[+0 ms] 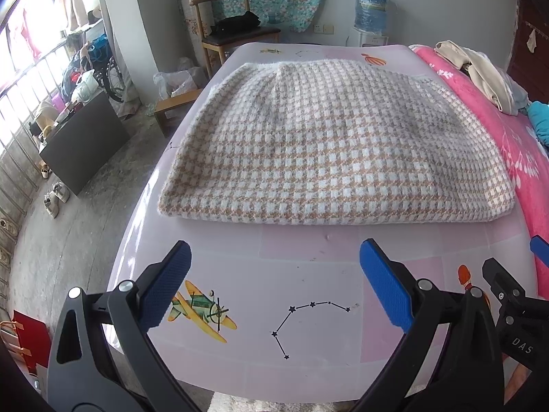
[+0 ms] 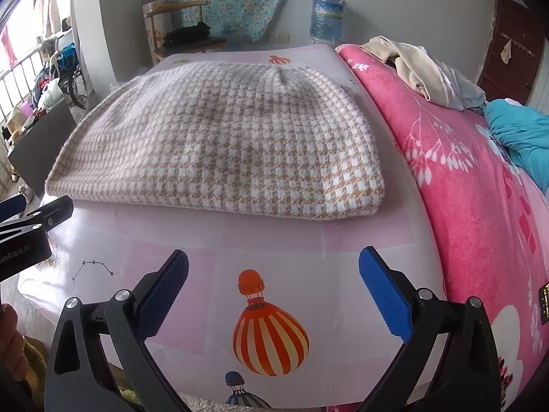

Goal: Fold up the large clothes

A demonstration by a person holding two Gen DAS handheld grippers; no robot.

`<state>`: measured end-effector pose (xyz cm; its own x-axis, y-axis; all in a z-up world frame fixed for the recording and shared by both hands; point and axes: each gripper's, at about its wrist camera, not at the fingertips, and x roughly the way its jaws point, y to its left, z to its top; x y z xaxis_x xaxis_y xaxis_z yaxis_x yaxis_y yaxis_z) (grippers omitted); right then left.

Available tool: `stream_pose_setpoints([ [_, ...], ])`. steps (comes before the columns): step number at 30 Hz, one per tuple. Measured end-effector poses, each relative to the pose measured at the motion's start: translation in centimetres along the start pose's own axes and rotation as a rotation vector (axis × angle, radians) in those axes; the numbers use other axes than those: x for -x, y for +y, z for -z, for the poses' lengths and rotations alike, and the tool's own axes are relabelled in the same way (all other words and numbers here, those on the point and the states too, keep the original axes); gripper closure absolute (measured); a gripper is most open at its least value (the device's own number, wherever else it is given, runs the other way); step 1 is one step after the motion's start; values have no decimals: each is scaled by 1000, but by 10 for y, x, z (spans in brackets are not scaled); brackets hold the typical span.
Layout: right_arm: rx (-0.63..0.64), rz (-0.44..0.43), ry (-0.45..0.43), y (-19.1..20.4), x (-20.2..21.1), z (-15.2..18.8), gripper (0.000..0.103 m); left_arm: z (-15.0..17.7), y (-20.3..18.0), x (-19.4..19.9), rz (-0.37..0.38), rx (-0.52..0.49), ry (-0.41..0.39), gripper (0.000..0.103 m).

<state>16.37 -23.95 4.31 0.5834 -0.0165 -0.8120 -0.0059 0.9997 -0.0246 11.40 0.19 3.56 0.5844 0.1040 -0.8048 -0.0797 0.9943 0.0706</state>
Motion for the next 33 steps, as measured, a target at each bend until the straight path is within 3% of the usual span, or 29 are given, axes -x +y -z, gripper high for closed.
stream_pose_setpoints([
  [33,9,7,-8,3,4,-4,6,0,-1,0,1,-2,-2,8],
])
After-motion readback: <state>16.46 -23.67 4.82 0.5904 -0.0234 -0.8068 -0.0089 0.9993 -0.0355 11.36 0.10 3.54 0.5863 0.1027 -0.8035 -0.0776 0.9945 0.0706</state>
